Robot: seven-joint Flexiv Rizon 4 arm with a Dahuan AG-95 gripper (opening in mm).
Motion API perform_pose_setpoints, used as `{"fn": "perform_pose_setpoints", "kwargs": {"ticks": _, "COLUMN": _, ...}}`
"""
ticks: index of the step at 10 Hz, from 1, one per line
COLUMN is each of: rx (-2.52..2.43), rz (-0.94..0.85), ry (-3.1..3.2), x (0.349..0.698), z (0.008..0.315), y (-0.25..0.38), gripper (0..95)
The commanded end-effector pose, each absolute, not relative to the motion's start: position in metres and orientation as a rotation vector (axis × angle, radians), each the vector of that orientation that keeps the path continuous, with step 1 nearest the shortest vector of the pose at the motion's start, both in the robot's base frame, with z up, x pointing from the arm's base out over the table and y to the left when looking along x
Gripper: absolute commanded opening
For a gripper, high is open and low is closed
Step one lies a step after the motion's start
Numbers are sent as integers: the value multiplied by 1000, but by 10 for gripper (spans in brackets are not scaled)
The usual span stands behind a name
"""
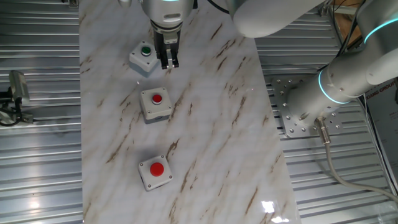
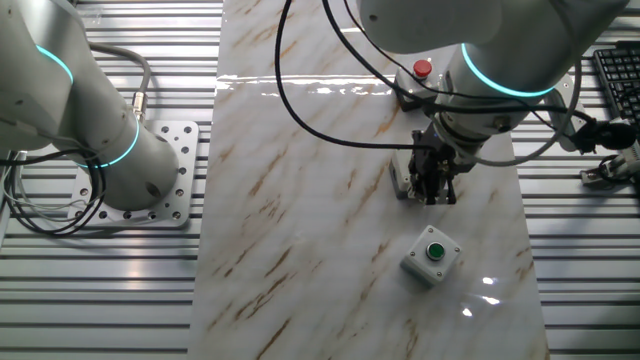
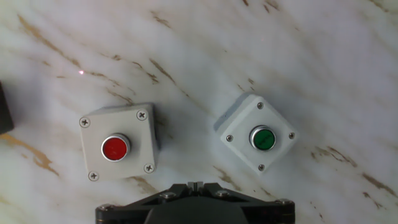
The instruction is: Press three buttons from left to right in sequence
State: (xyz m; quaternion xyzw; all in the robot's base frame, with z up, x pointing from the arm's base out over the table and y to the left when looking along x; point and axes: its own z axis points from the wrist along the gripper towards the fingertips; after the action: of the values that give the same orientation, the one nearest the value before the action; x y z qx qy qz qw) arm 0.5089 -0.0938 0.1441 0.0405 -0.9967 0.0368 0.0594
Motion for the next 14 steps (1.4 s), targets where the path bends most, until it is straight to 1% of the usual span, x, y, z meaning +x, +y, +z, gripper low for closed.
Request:
{"fn": "perform_pose_setpoints", "kwargs": {"ticks": 1, "rx": 129, "rz": 119, "ry": -3018, "x": 509, "z": 143, "y": -94, "gripper": 0}}
{"fn": "perform_pose_setpoints", "kwargs": {"ticks": 5, "rx": 205, "rz": 96, "ry": -3026, "x": 509, "z": 137, "y": -114, "gripper": 0}}
{"fn": "perform_pose_setpoints", "kwargs": {"ticks": 10, "rx": 268, "rz": 33, "ry": -3007, "x": 519, "z": 141, "y": -145, "gripper": 0}}
{"fn": "perform_pose_setpoints", "kwargs": {"ticks": 14, "rx": 315, "rz": 10, "ry": -3021, "x": 522, "z": 133, "y": -161, "gripper": 0}}
